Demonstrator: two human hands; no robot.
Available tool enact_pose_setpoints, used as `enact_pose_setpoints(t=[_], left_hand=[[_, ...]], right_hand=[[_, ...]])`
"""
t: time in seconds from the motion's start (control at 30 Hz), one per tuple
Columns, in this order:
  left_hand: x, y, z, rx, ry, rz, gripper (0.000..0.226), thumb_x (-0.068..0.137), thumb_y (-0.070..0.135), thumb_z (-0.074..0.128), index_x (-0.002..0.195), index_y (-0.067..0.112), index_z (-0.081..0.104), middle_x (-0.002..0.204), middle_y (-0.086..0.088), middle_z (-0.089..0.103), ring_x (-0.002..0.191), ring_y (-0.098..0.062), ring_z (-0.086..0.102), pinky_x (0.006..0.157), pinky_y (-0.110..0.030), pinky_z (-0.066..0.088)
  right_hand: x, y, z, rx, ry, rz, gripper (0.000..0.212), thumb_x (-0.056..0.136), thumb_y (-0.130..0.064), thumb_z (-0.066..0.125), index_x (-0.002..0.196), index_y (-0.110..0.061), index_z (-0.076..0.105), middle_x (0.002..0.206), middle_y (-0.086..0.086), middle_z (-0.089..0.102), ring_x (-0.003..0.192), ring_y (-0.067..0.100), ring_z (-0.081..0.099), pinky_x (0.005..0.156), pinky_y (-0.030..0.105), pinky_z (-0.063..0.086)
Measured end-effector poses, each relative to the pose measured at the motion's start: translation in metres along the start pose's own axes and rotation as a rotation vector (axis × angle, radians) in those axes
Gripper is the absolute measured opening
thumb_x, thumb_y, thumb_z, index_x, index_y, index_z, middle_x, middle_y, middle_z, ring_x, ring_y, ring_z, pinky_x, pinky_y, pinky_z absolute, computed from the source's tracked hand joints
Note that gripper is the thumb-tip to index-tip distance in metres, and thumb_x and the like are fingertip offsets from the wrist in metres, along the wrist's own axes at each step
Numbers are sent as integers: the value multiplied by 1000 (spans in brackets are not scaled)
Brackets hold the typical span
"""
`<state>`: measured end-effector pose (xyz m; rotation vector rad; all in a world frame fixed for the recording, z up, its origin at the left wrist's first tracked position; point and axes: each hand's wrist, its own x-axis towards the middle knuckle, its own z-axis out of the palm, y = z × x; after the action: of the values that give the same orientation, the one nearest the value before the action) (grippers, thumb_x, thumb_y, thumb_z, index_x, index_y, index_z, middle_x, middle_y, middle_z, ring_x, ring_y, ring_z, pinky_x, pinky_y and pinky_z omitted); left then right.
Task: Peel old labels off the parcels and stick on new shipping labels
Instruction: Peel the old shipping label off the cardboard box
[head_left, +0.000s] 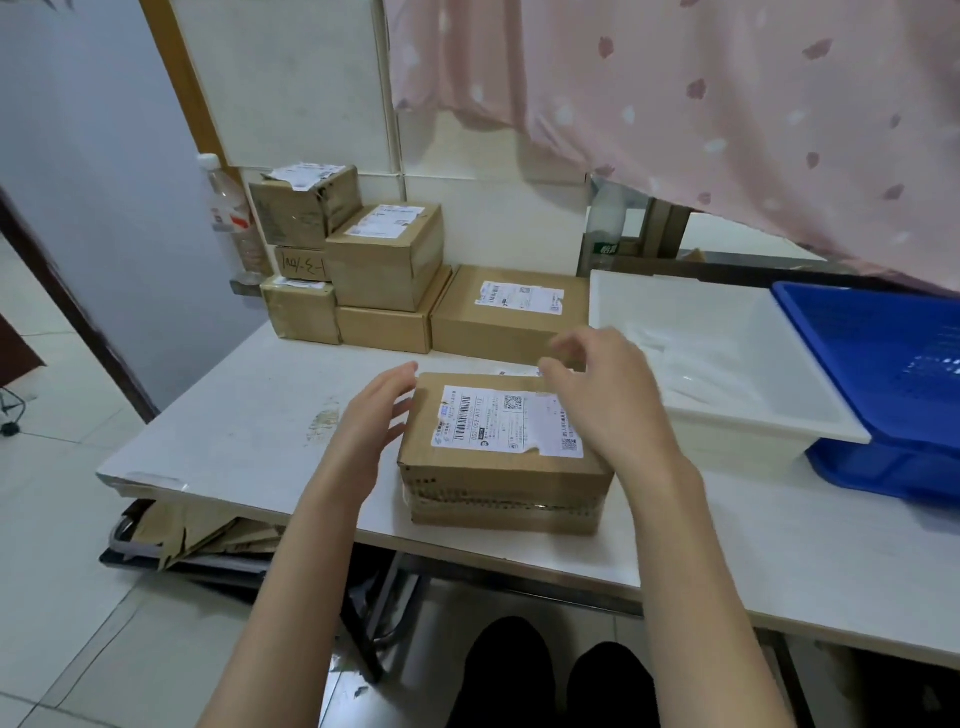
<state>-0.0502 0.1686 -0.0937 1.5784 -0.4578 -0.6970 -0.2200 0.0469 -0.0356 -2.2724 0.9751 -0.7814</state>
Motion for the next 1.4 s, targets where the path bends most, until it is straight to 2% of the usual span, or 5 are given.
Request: enact_pose_setpoints(t=[0.13, 0.33, 0.53, 1.0, 1.4], left_hand=[[8, -1, 12, 0, 3, 47, 27, 97, 38, 53, 117, 29, 69, 118, 5, 67, 112, -17, 62, 98, -36, 50], [22, -7, 11, -123, -69, 31, 24, 94, 28, 58, 104, 15, 75, 109, -6, 73, 107, -26, 67, 90, -39, 50], [24, -18, 21, -394, -177, -79, 26, 94, 32, 53, 84, 11, 65, 71, -4, 65, 63, -17, 63, 58, -26, 49], [44, -33, 17, -386, -142, -108, 34, 63, 42, 76, 81, 13, 70, 76, -7, 62, 68, -22, 59, 66, -34, 42], [43, -37, 18, -390, -160, -87, 35, 70, 42, 72, 87, 13, 64, 77, -7, 58, 70, -22, 56, 65, -33, 41]], right_hand=[[14, -16, 38, -11, -170, -200, 17, 96, -19, 55, 102, -29, 67, 121, -14, 51, 119, 6, 41, 91, 29, 36], [26, -16, 72, -141, -216, -263, 19, 98, -16, 50, 98, -26, 65, 118, -11, 56, 110, 15, 46, 88, 28, 30], [26, -10, 78, 26, -222, -207, 22, 96, -15, 49, 89, -30, 63, 97, -16, 56, 97, 9, 50, 94, 38, 39], [30, -5, 81, -102, -322, -254, 9, 99, -27, 46, 101, -28, 55, 111, -14, 51, 107, 15, 47, 91, 33, 27], [28, -6, 72, 76, -313, -217, 10, 92, -23, 57, 93, -31, 61, 102, -14, 57, 100, 9, 51, 94, 38, 39]])
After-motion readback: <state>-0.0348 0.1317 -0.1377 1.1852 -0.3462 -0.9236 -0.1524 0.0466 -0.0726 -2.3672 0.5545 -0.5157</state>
